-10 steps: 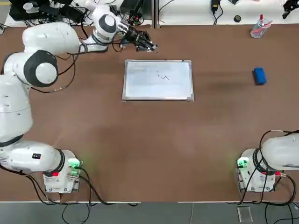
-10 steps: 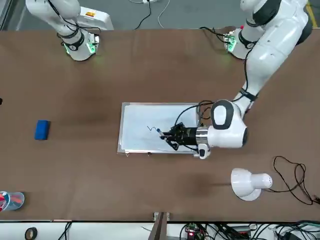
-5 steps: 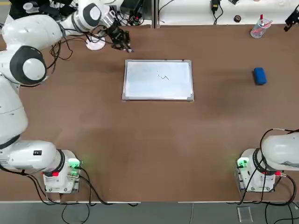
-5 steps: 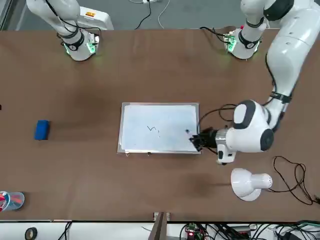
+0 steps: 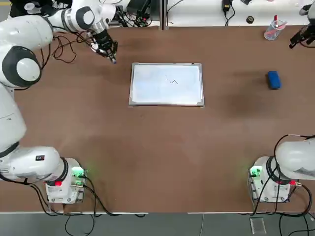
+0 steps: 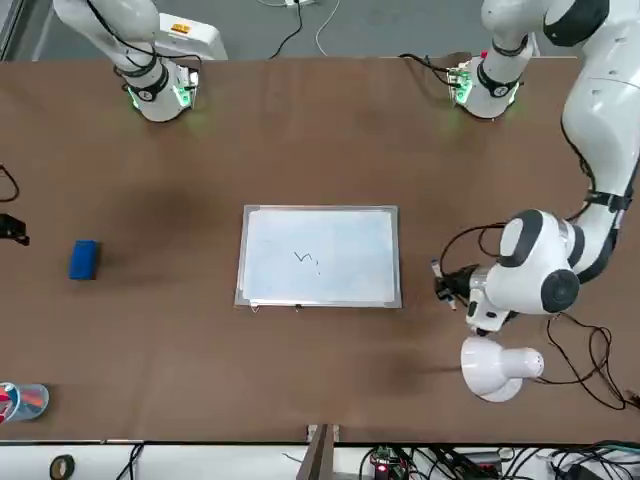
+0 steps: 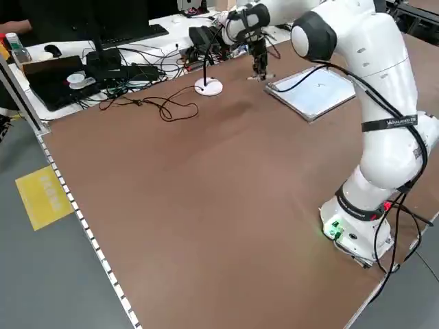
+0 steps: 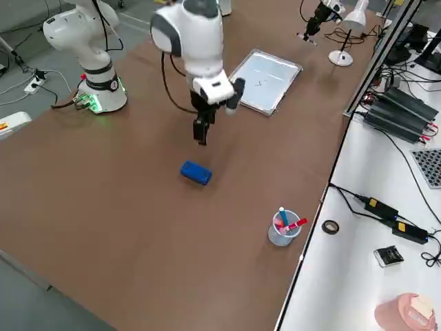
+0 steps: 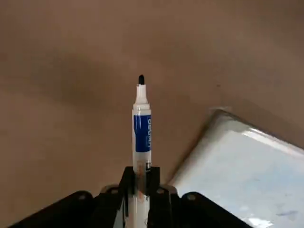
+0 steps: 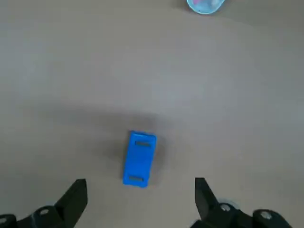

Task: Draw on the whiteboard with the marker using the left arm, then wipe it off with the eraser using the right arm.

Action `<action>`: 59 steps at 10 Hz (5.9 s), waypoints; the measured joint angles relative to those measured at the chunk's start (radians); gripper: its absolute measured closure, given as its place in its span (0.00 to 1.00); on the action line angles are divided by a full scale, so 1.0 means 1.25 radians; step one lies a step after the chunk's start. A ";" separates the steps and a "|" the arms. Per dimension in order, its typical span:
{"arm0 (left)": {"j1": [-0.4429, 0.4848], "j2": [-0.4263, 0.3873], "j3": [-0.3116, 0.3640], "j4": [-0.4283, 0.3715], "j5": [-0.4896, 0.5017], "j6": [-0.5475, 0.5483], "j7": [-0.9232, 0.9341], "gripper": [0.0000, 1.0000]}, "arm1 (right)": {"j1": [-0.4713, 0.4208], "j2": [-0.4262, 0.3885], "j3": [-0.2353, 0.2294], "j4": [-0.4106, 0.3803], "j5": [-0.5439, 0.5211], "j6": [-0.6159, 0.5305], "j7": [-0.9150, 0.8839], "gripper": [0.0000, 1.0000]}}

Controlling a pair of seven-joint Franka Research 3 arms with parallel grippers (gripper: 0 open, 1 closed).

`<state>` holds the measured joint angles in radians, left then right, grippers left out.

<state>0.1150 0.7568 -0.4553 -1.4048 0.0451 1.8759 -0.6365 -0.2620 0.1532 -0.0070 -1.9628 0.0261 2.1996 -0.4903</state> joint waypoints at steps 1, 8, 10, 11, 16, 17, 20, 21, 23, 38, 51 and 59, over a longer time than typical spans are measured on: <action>0.020 0.000 0.001 -0.012 0.032 -0.001 0.061 0.83 | -0.003 0.013 0.000 -0.031 0.007 0.052 -0.002 0.00; 0.106 -0.018 0.000 -0.156 0.213 0.073 0.197 0.83 | -0.009 0.085 0.000 -0.252 0.010 0.423 -0.051 0.00; 0.109 -0.048 -0.001 -0.235 0.234 0.140 0.199 0.83 | -0.010 0.101 0.001 -0.286 0.010 0.485 -0.057 0.00; 0.109 -0.064 -0.001 -0.264 0.240 0.154 0.199 0.83 | -0.009 0.107 0.002 -0.295 0.010 0.507 -0.058 0.00; 0.112 -0.130 0.000 -0.378 0.297 0.244 0.199 0.83 | -0.010 0.143 0.002 -0.319 0.010 0.596 -0.058 0.00; 0.118 -0.135 0.001 -0.398 0.303 0.270 0.199 0.83 | -0.010 0.149 0.002 -0.323 0.010 0.608 -0.058 0.00; 0.136 -0.140 0.001 -0.447 0.308 0.341 0.201 0.83 | -0.010 0.161 0.002 -0.325 0.010 0.621 -0.058 0.00; 0.138 -0.140 0.001 -0.456 0.308 0.356 0.202 0.81 | -0.010 0.161 0.002 -0.326 0.010 0.623 -0.058 0.00; 0.138 -0.140 0.001 -0.461 0.309 0.364 0.203 0.77 | -0.012 0.165 0.002 -0.327 0.010 0.635 -0.058 0.00; 0.117 -0.260 -0.045 -0.286 0.304 0.190 0.205 0.00 | -0.012 0.199 0.004 -0.329 0.010 0.683 -0.059 0.00; 0.103 -0.576 0.023 -0.083 0.004 -0.220 0.345 0.00 | -0.012 0.206 0.005 -0.329 0.010 0.705 -0.059 0.30; 0.000 -0.665 0.154 -0.093 -0.054 -0.338 0.361 0.00 | -0.012 0.207 0.009 -0.328 0.014 0.710 -0.023 0.44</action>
<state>0.1144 -0.0745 -0.2630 -1.5207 -0.0225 1.4530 -0.1846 -0.2768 0.4125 0.0045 -2.3724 0.0435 3.0873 -0.5188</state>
